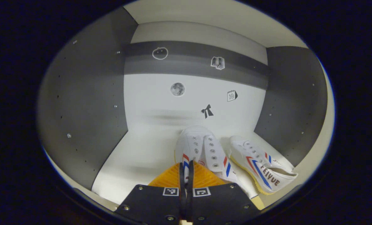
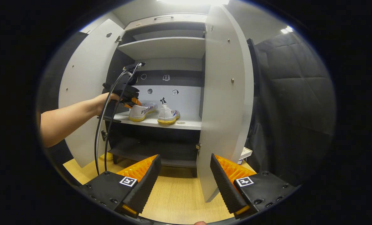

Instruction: Grab one shoe with the right hand and put it into the shoe cabinet, grab the other shoe with the left hand and put it into the shoe cabinet; then close the right door with the right hand and the left door with the left hand.

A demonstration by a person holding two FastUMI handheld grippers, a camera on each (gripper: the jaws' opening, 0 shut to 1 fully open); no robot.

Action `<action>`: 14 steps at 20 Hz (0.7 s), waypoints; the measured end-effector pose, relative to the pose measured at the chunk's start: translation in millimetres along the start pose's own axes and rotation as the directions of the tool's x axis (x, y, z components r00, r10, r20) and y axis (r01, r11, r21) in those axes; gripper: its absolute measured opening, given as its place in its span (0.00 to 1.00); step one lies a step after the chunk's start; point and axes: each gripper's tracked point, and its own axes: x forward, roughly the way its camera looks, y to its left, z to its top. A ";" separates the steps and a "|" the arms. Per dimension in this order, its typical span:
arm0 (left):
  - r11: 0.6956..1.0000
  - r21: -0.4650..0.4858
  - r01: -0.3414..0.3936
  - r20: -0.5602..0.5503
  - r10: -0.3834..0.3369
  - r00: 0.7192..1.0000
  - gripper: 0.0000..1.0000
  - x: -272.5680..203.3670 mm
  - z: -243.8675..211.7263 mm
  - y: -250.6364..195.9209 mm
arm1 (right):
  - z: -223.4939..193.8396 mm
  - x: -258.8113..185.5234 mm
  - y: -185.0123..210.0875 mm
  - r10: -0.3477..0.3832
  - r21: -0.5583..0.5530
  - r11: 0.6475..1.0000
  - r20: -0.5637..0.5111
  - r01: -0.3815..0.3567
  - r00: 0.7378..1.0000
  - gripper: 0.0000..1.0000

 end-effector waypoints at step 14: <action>0.996 0.074 -0.058 0.204 0.042 0.978 0.47 -80.5 28.7 2.7 | 29.4 -12.1 3.5 -0.020 -0.001 1.000 0.067 0.020 0.998 0.97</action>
